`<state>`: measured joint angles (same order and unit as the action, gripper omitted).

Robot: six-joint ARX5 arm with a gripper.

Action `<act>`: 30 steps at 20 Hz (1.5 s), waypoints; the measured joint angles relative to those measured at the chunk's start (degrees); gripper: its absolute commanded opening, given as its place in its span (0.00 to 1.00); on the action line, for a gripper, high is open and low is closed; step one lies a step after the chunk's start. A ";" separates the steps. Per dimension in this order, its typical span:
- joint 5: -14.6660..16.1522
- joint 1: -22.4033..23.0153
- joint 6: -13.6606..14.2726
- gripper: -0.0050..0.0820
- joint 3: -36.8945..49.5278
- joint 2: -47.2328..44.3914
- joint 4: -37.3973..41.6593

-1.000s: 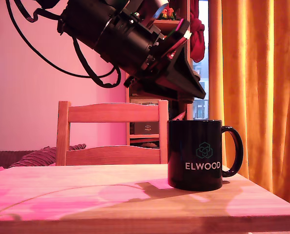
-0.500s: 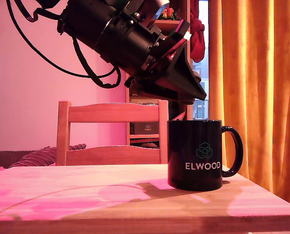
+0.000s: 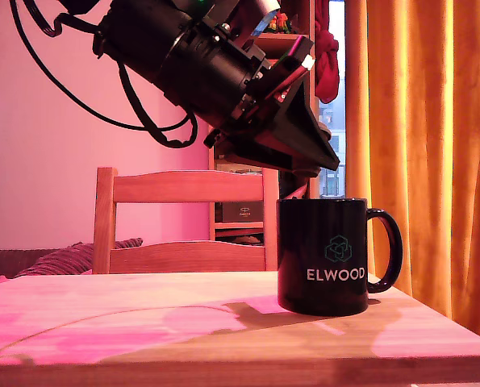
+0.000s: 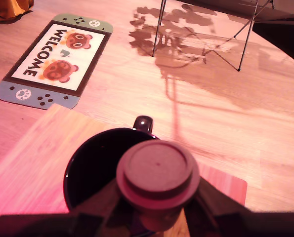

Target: Pick up the coffee capsules on the table and drop them inside the coffee cup

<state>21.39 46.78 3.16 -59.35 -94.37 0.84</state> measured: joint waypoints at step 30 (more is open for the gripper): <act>-0.87 -0.11 0.13 0.04 -0.02 10.12 -11.08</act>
<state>20.51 46.68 3.29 -59.37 -84.25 -10.24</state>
